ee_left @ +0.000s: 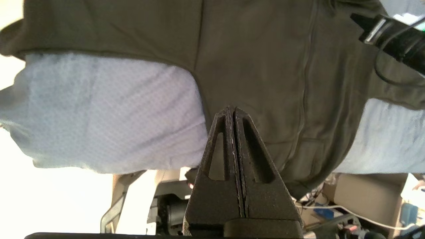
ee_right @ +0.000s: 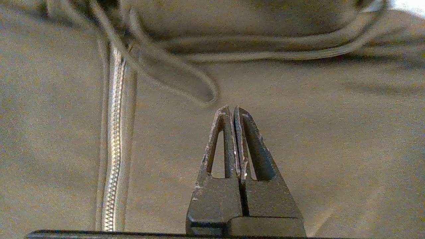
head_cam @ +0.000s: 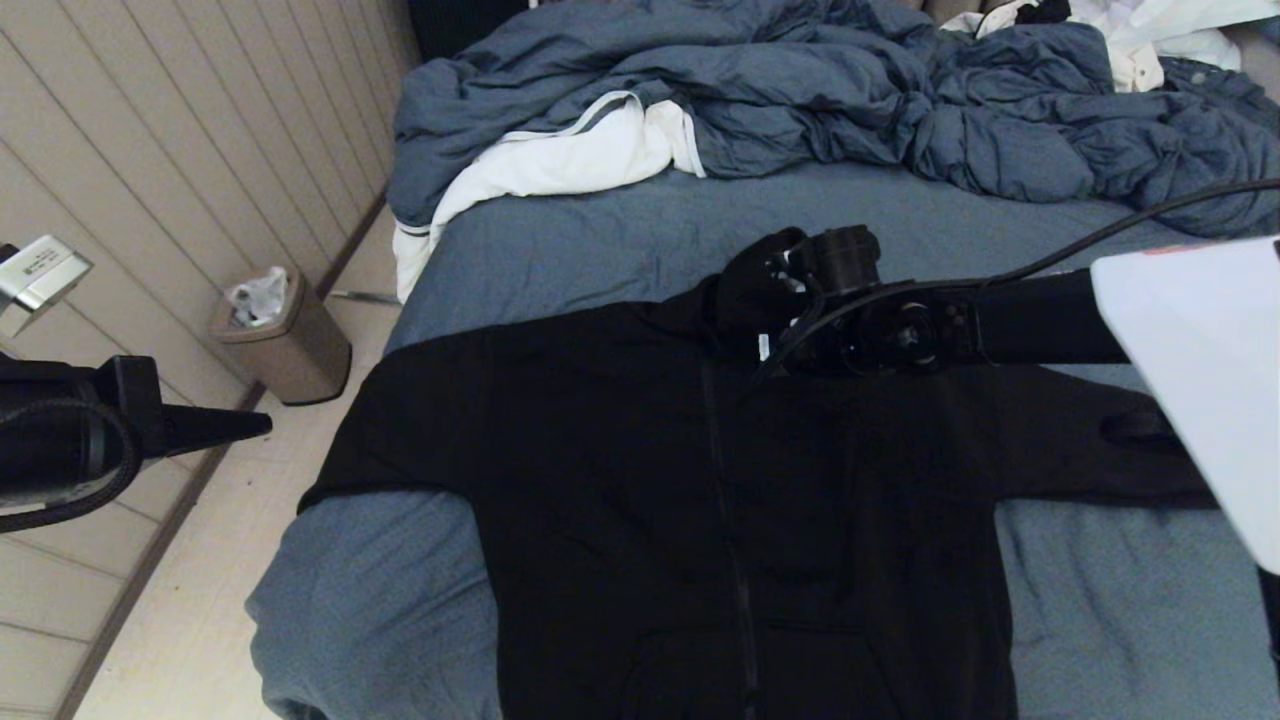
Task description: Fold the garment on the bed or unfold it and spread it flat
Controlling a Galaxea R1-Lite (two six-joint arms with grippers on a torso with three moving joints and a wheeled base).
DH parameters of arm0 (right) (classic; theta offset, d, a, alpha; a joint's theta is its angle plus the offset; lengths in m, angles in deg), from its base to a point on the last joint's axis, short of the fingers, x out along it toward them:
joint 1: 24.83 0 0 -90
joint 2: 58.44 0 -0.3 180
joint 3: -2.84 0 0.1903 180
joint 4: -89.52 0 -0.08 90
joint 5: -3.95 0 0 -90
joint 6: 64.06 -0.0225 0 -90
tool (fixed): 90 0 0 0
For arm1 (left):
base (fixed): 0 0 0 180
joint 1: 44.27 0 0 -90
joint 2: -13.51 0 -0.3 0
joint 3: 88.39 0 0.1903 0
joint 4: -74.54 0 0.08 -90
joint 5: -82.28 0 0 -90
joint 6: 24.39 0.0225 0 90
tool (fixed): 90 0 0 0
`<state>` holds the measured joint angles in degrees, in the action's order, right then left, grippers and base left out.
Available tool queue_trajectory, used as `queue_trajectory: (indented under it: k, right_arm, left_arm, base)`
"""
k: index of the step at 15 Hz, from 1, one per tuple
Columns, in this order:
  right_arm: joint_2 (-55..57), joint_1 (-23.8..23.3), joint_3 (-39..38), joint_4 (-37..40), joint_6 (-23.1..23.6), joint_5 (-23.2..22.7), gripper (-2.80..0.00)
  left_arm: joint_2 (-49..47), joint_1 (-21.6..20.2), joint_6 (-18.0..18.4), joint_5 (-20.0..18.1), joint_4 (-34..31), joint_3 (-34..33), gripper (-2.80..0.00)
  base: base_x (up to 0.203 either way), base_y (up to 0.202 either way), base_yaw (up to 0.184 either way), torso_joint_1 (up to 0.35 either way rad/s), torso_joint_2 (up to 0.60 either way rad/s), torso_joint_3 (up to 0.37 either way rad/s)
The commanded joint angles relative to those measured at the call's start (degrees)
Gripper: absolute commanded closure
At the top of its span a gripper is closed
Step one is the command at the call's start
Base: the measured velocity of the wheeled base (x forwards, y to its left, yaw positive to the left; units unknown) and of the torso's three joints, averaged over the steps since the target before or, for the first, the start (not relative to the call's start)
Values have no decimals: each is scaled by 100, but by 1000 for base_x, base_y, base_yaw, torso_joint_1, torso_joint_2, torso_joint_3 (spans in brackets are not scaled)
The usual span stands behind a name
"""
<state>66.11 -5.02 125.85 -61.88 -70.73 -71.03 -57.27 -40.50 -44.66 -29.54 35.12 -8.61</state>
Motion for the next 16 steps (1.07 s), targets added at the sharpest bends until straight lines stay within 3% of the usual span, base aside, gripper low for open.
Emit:
queue_trajectory:
  k: [1,4,8,10,13,16]
  right_arm:
    - [224,82,41,-2,73,5,0]
    - [708,172,569,-6,94,179,0]
    - [1197,181,1247,-112,100,972,0]
    - [1244,181,1260,-691,145,1063,0]
    - [1433,143,1275,-1711,343,1749,0]
    - [1519,100,1277,-2579,771,2057,0]
  left_arm:
    - [20,10,-45,-24,-21,-42,0]
    - [125,10,-161,-33,-3,-123,0]
    - [170,19,-188,-59,-3,-241,0]
    - [189,19,-253,-189,14,-340,0]
    - [196,45,-293,-401,115,-366,0]
    - [163,45,-465,-428,283,-368,0]
  base:
    - [0,0,0,0,0,0]
    - [0,0,0,0,0,0]
    - [0,0,0,0,0,0]
    - [0,0,0,0,0,0]
    - [0,0,0,0,0,0]
    - [0,0,0,0,0,0]
